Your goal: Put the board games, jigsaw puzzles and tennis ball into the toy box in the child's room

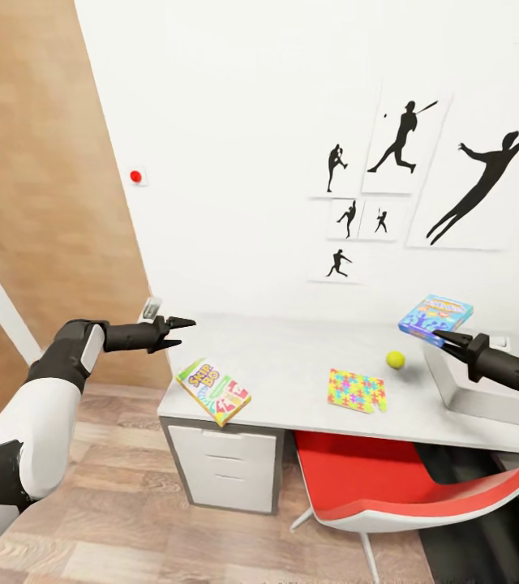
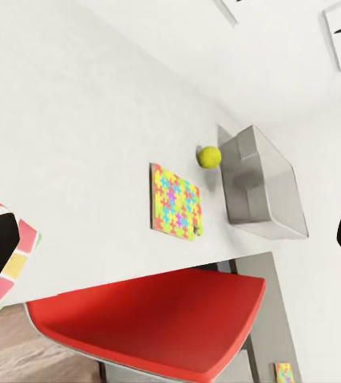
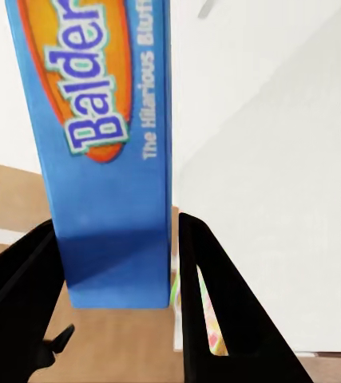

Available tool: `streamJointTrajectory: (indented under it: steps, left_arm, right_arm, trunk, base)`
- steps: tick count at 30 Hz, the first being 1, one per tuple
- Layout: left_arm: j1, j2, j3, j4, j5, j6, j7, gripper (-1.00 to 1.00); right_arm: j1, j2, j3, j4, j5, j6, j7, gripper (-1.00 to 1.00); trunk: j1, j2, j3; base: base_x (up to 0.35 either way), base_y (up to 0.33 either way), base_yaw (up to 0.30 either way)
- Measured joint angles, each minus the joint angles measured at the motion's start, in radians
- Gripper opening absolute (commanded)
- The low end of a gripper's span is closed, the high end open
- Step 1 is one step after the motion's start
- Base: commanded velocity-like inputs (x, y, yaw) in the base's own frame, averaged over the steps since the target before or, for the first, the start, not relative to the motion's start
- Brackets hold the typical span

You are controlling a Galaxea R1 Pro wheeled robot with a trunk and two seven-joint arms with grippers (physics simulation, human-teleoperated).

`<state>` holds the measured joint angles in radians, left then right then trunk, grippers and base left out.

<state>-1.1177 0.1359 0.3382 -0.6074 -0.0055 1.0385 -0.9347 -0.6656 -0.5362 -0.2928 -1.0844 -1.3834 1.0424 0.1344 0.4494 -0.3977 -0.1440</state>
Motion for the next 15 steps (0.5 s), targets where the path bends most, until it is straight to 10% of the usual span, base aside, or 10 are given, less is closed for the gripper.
streamJointTrajectory:
  steps: [15]
  left_arm:
    - [-0.001, 0.001, 0.0, 0.0, 0.0, 0.0, 0.0, 1.0]
  right_arm:
    - [0.0, -0.001, -0.039, 0.056, -0.002, 0.0, 0.003, -1.0]
  trunk:
    - [0.0, 0.0, -0.018]
  base:
    - [0.0, 0.0, -0.182]
